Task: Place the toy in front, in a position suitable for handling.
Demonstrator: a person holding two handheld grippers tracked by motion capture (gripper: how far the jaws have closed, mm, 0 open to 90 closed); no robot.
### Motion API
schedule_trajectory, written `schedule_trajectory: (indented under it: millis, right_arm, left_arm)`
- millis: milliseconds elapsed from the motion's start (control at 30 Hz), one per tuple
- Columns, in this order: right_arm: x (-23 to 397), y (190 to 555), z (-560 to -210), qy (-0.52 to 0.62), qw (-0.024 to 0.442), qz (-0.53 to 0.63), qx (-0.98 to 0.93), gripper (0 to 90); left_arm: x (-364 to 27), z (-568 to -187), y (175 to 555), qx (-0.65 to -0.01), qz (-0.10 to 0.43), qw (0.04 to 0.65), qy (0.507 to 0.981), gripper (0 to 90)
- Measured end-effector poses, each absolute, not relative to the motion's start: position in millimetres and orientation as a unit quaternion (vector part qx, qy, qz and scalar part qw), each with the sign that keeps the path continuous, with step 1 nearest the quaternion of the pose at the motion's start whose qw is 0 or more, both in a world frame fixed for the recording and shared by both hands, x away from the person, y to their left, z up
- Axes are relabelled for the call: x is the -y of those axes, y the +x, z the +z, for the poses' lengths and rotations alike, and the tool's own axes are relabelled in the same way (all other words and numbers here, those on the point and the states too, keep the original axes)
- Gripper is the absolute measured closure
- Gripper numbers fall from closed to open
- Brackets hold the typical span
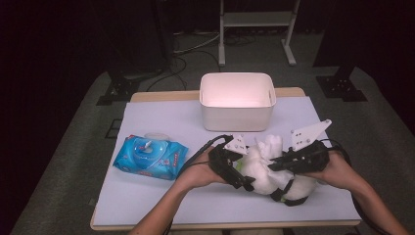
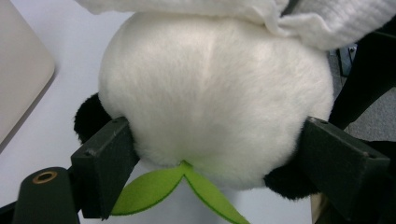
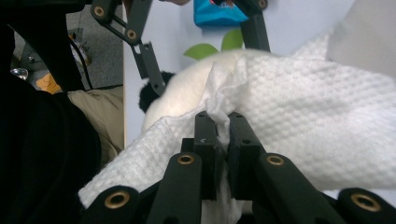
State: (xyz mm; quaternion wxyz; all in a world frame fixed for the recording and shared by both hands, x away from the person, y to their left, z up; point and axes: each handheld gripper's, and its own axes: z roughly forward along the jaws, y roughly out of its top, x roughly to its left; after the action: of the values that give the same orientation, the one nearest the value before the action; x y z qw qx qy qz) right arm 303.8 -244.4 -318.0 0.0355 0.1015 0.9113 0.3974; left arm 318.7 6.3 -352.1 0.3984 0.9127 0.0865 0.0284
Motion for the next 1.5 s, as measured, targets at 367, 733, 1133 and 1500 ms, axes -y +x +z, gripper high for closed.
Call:
schedule_trajectory:
  millis: [367, 733, 1133, 1500]
  right_arm:
    - [263, 311, -334, 0.134, 0.028, 0.374, -0.917, 83.1]
    - [274, 304, -346, 0.15, 0.026, 0.376, -0.914, 83.2]
    - [278, 292, -356, 0.156, 0.021, 0.387, -0.909, 83.5]
    - [275, 285, -362, 0.153, 0.018, 0.39, -0.908, 83.6]
  left_arm:
    - [-16, -363, 320, -0.095, 0.02, 0.398, 0.912, 14.3]
    - [-22, -371, 318, -0.101, 0.004, 0.408, 0.907, 12.7]
    - [-22, -369, 317, -0.105, -0.012, 0.414, 0.904, 9.6]
    - [-19, -374, 318, -0.112, -0.028, 0.411, 0.904, 9.6]
